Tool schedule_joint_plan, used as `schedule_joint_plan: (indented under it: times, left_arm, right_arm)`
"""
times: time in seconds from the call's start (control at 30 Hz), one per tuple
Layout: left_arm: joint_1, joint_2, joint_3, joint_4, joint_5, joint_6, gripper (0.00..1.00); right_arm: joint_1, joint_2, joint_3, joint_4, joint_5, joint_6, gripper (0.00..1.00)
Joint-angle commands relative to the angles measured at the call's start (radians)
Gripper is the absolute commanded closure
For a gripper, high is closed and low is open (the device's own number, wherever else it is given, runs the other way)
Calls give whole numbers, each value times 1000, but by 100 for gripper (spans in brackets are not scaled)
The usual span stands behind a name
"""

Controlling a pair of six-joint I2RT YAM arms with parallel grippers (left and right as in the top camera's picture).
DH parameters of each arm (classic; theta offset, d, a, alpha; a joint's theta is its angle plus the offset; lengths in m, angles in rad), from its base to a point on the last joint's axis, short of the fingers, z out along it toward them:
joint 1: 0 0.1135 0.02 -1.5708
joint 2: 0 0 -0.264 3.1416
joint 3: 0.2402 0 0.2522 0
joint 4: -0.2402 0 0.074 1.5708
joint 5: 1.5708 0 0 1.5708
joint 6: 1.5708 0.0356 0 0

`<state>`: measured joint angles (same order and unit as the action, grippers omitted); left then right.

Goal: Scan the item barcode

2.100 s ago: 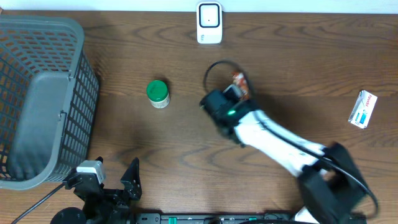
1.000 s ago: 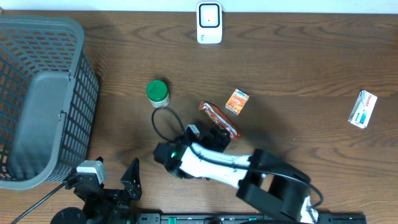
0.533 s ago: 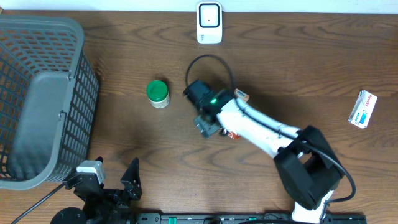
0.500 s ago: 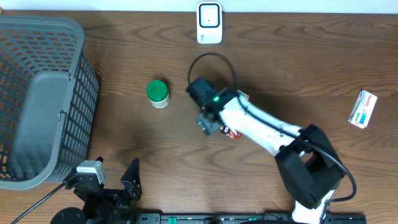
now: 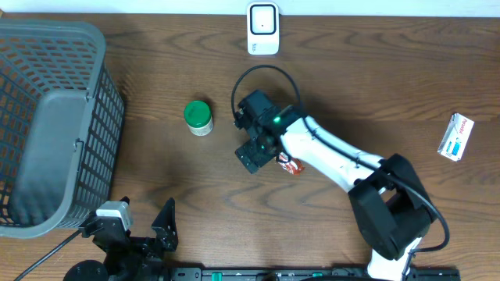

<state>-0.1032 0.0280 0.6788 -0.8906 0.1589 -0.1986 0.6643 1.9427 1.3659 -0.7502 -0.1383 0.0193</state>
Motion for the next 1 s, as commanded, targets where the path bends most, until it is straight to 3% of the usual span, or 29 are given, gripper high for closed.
schedule_joint_plan:
  times: [0.0, 0.17, 0.53, 0.63, 0.73, 0.8, 0.87, 0.97]
  left_arm:
    - [-5, -3, -1, 0, 10, 2, 6]
    - [-5, -3, -1, 0, 10, 2, 6]
    - [-5, -3, -1, 0, 10, 2, 6]
    - [-5, -3, -1, 0, 10, 2, 6]
    - [-5, -3, -1, 0, 10, 2, 6]
    - [-5, -3, -1, 0, 10, 2, 6]
    - [-5, -3, -1, 0, 10, 2, 6]
    - [-5, -3, -1, 0, 10, 2, 6]
  right_arm:
    - [-88, -5, 35, 18, -241, -47, 3]
    - [-167, 14, 35, 43, -288, -82, 1]
    - [-194, 143, 35, 40, -290, -115, 5]
    - [-214, 161, 35, 11, -292, -114, 22]
    - [-216, 162, 35, -21, -293, -130, 63]
    - [-209, 162, 35, -26, -293, -132, 85]
    - [-208, 162, 35, -21, -293, -131, 98]
    - [-208, 161, 37, 3, -294, -78, 99]
